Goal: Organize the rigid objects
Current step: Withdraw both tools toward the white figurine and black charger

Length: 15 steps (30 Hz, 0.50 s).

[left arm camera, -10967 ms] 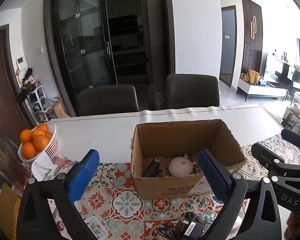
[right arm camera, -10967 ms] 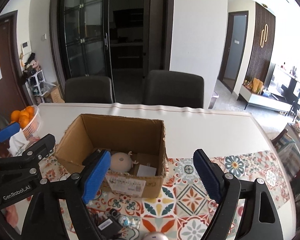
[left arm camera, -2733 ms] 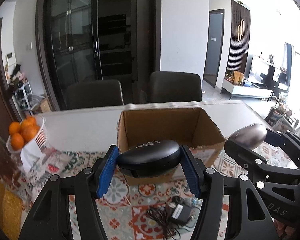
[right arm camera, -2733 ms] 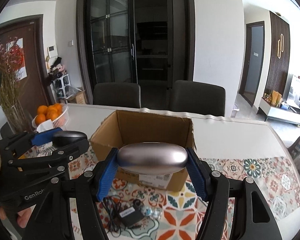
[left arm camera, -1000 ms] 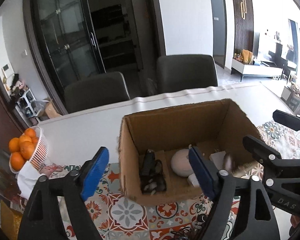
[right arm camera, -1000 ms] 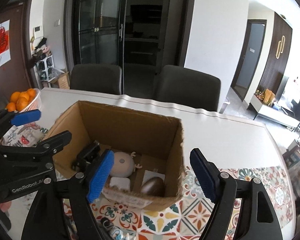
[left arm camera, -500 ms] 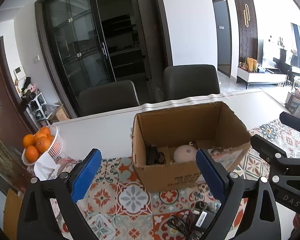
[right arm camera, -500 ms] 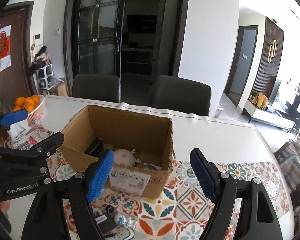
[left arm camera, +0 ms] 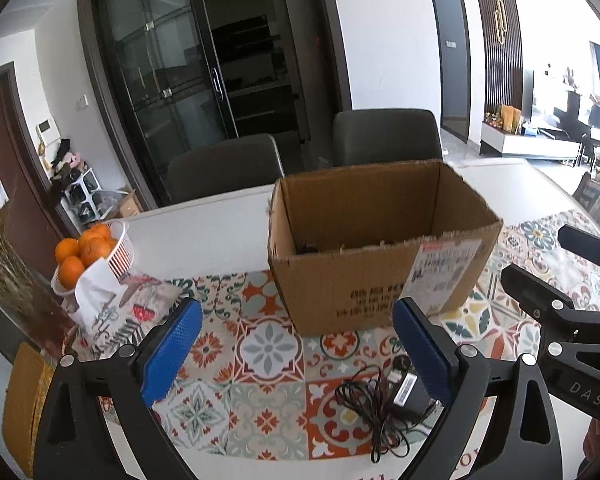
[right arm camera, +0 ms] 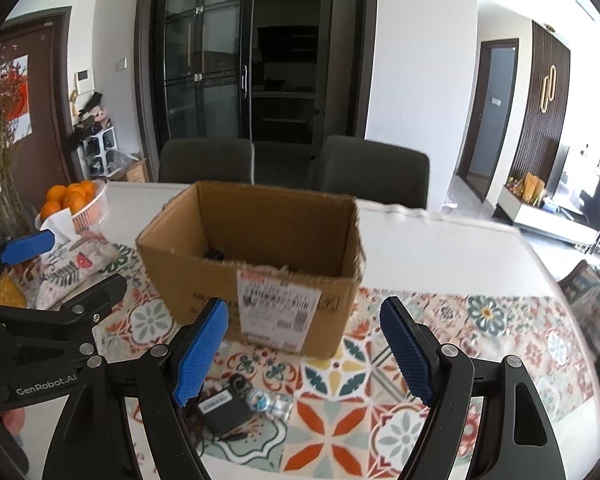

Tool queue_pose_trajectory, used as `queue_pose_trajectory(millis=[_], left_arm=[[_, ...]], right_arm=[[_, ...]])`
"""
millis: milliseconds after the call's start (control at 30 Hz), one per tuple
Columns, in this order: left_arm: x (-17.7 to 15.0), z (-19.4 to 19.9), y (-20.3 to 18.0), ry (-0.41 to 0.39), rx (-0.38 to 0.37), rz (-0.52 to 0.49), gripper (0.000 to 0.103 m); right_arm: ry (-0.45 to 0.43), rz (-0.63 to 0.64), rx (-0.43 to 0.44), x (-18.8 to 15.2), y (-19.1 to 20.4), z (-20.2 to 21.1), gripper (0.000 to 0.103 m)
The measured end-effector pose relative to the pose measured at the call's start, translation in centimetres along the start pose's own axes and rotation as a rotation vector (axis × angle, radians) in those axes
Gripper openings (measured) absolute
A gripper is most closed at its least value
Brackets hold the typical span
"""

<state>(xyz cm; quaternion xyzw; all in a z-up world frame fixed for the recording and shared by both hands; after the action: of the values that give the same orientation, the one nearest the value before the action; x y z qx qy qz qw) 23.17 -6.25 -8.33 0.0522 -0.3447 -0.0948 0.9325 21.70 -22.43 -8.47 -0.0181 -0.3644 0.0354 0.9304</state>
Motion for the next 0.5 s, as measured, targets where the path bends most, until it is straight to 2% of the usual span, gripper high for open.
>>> queue_pose_trajectory(millis=[500], left_arm=[[-4.5, -2.9, -0.4, 0.084, 0.007, 0.012, 0.097]], right_arm=[[0.114, -0.025, 0.092, -4.1, 1.3, -3.9, 0.078]])
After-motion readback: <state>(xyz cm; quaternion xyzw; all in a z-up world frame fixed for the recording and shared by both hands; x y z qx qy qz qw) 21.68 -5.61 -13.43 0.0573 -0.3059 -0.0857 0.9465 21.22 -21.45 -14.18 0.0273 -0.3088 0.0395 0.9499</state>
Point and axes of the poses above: each gripper's, at about its wrist camera, not at the fingertips, and z roughly against the way its jaws point, y to its left, x to its top, the point moved 3 cm from there along -z, roughly the way its jaws point, and after that the axes turned 10 degrees about y, right-handed, at the moved point
